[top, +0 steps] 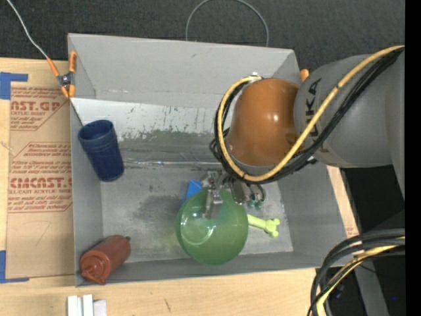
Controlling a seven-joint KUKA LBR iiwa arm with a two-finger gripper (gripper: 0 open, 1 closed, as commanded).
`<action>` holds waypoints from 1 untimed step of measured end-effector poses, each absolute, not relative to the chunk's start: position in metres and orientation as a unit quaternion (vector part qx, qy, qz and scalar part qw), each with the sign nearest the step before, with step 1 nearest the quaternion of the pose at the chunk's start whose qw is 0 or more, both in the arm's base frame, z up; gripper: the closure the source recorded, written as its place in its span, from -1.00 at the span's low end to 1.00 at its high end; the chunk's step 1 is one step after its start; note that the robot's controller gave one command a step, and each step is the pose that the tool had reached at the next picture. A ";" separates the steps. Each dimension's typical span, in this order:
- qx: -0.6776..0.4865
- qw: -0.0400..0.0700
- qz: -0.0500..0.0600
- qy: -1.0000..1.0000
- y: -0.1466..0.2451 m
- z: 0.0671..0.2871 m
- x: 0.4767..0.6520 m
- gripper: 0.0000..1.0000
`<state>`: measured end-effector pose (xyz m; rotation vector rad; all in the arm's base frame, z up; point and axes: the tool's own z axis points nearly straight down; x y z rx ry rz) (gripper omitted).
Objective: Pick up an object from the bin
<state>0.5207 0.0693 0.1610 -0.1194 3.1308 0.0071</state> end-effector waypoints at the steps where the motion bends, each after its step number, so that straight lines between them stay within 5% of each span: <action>1: -0.111 0.018 0.003 0.994 0.073 0.254 0.531 1.00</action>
Offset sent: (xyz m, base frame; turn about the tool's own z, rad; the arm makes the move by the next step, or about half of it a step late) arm 0.0356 -0.0391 -0.0080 -0.4123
